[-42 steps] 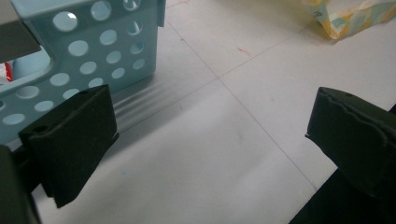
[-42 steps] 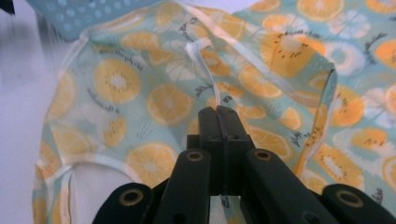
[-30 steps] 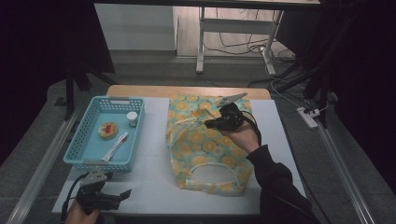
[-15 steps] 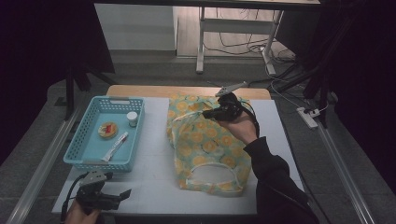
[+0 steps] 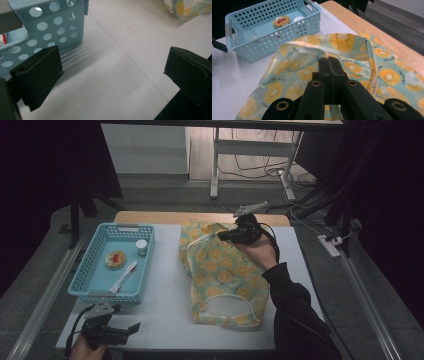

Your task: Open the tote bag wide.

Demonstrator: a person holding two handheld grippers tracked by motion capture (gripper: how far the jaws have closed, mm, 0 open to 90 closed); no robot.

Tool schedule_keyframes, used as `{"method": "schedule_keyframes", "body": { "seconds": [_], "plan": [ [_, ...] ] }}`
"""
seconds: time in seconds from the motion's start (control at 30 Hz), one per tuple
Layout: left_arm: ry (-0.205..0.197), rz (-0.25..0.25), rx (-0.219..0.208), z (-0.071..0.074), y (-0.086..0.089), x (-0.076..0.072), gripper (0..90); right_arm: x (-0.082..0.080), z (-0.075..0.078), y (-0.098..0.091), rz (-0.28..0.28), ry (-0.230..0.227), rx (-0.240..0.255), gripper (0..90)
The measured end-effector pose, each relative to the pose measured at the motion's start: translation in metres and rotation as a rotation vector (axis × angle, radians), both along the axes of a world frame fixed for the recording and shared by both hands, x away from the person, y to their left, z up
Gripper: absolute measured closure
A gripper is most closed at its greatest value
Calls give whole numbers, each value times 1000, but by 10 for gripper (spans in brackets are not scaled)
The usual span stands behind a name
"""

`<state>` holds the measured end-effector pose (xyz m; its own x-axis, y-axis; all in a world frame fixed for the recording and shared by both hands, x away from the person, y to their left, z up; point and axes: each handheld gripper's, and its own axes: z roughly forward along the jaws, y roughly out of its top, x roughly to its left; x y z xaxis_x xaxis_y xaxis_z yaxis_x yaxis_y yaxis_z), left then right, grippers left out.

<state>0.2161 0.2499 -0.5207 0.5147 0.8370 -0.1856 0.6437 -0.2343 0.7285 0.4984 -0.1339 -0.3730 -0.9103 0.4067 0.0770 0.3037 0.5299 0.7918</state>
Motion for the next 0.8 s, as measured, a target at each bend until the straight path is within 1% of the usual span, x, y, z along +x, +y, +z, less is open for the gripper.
{"method": "schedule_keyframes", "body": {
  "seconds": [0.47,0.63,0.8],
  "plan": [
    [0,2,-2,0,0,0,17,-1,12,1,0,-33,11,900],
    [0,8,-10,0,1,0,16,-2,10,1,2,-30,9,900],
    [3,29,-25,0,3,0,6,-2,7,1,6,-29,14,900]
  ]
}}
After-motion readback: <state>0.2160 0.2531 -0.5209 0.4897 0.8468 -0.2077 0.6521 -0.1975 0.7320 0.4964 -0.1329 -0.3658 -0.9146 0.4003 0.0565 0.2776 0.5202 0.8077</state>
